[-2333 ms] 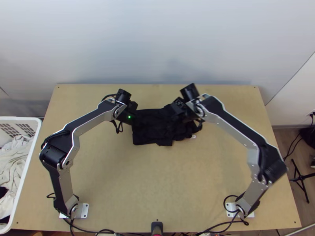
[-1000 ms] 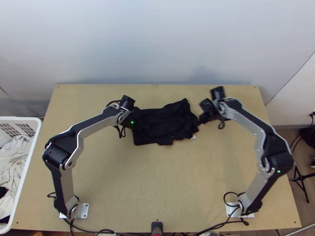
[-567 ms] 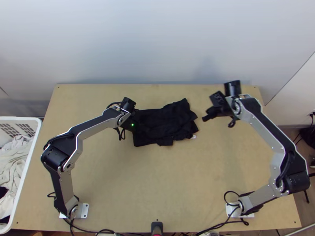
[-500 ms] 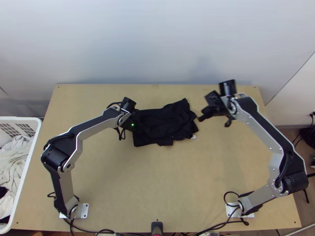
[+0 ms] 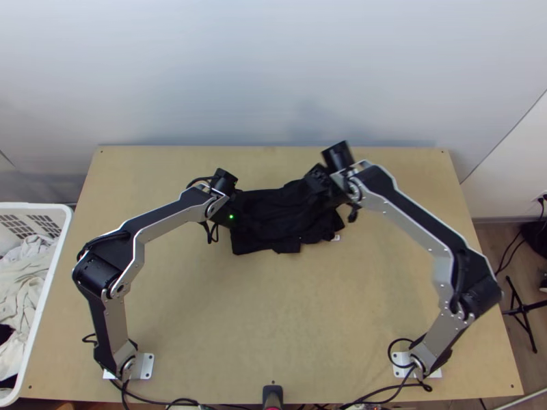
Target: Fold the t-shirt
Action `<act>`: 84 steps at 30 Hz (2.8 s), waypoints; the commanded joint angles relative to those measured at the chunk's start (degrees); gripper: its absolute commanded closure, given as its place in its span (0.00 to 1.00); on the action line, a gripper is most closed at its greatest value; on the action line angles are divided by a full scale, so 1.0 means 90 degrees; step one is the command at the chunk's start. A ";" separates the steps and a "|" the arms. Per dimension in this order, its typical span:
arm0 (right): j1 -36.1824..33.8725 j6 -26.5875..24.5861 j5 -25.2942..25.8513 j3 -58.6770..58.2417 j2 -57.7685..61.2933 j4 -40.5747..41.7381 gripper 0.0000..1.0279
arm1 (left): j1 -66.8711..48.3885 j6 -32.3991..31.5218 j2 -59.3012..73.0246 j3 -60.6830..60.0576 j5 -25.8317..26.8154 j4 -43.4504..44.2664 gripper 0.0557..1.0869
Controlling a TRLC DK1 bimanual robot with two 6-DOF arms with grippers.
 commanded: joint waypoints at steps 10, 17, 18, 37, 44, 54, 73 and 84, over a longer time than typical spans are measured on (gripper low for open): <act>0.0240 0.0027 0.0014 -0.0361 0.1064 0.0451 0.97 | 0.0002 -0.0014 -0.0141 -0.0110 -0.0027 0.0092 0.96; -0.0317 -0.0139 0.0092 -0.1035 0.0849 0.0510 0.97 | 0.0051 0.0015 -0.0092 -0.0149 -0.0056 0.0092 0.96; -0.0395 -0.0188 0.0101 -0.1182 0.0712 0.0510 0.97 | 0.0051 0.0025 -0.0082 -0.0149 -0.0066 0.0092 0.96; -0.2300 -0.0452 0.0121 -0.3721 -0.2793 0.0207 0.92 | -0.0008 0.0123 -0.0102 -0.0120 -0.0066 -0.0152 0.96; -0.2329 0.0027 -0.0104 -0.2793 -0.2217 -0.0106 0.51 | -0.0291 0.0084 -0.1000 -0.0393 -0.0056 -0.0553 0.50; -0.2329 0.0290 -0.0846 -0.0274 -0.0205 -0.0858 0.16 | 0.0188 0.0055 -0.1859 0.0691 -0.0047 -0.1588 0.04; -0.2153 -0.0061 -0.2604 0.2685 0.2226 -0.2791 0.16 | 0.1223 0.0601 -0.3090 -0.0198 0.0012 -0.2428 0.04; -0.1323 -0.0266 -0.2711 0.2568 0.1748 -0.3172 0.17 | 0.1447 0.0719 -0.3275 -0.0462 -0.0008 -0.2506 0.04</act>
